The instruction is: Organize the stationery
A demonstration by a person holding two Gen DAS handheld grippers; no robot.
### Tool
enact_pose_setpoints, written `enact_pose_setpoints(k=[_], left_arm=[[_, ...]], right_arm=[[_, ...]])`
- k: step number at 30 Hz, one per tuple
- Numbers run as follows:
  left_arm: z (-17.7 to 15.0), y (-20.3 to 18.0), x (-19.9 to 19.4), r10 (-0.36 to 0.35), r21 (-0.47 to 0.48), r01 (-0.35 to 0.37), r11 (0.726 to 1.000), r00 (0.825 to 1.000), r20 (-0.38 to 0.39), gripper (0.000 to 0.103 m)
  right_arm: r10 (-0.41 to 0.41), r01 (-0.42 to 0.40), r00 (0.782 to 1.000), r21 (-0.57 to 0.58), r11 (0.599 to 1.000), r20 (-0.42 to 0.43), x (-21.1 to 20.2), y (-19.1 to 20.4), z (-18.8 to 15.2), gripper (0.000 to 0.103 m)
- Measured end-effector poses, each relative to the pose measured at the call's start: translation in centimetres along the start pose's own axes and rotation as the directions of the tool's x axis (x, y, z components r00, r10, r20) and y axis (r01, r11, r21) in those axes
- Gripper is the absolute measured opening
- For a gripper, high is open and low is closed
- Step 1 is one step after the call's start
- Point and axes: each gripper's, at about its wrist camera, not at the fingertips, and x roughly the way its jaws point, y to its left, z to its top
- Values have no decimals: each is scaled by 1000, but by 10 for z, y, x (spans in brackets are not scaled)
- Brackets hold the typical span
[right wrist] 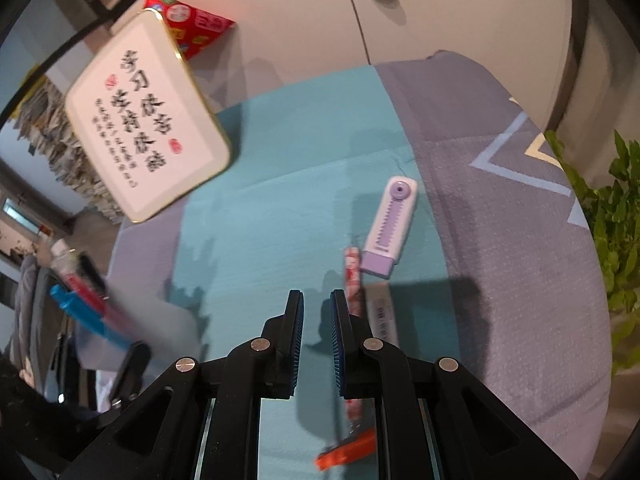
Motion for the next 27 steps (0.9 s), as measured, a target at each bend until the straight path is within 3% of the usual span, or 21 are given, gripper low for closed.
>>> enact_pose_setpoints(k=[16, 19, 21, 27], left_arm=[[-1, 0, 0, -1, 0, 1, 1000, 1000, -4, 75], [-1, 0, 0, -1, 0, 1, 1000, 1000, -4, 75], [-1, 0, 0, 0, 0, 0, 1000, 1000, -4, 75], [-1, 0, 0, 0, 0, 0, 1000, 1000, -4, 75]], right_arm=[[-93, 92, 994, -14, 996, -57, 39, -2, 12, 13], [-84, 83, 994, -26, 996, -75, 48, 3, 13, 20], [-81, 79, 995, -45, 996, -50, 50, 8, 15, 27], [-140, 137, 990, -139, 981, -11, 55, 25, 13, 24]])
